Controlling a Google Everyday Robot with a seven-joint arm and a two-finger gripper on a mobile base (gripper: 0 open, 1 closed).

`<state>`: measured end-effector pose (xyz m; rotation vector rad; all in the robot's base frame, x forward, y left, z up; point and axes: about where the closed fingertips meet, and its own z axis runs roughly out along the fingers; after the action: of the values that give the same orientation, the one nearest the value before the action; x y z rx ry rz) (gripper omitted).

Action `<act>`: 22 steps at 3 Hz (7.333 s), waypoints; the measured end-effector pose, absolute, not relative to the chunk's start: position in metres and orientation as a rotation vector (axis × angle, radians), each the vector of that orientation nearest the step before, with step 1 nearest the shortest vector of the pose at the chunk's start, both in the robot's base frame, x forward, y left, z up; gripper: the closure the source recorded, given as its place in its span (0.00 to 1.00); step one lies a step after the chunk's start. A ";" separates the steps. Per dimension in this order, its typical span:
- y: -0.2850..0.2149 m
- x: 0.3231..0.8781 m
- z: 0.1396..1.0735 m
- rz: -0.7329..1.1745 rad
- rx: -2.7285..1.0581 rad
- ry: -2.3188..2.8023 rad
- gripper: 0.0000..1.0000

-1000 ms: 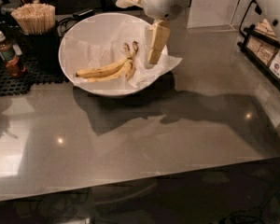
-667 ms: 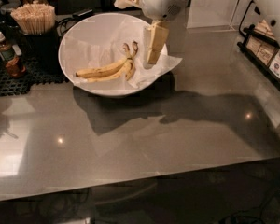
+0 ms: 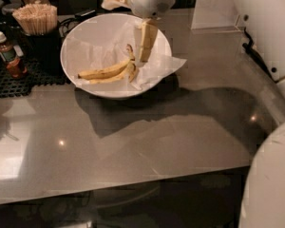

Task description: Pick banana from white bowl

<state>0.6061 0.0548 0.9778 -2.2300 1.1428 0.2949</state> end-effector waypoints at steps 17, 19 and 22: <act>0.081 0.637 0.900 0.567 -2.180 1.236 0.00; 0.093 0.640 0.885 0.628 -2.187 1.232 0.00; 0.081 0.627 0.937 0.558 -2.108 1.143 0.18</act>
Offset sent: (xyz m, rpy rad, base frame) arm 0.0036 0.0287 -0.0014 -0.0031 0.0159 0.0899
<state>0.6269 0.0805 0.9372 -2.1077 1.1432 0.5582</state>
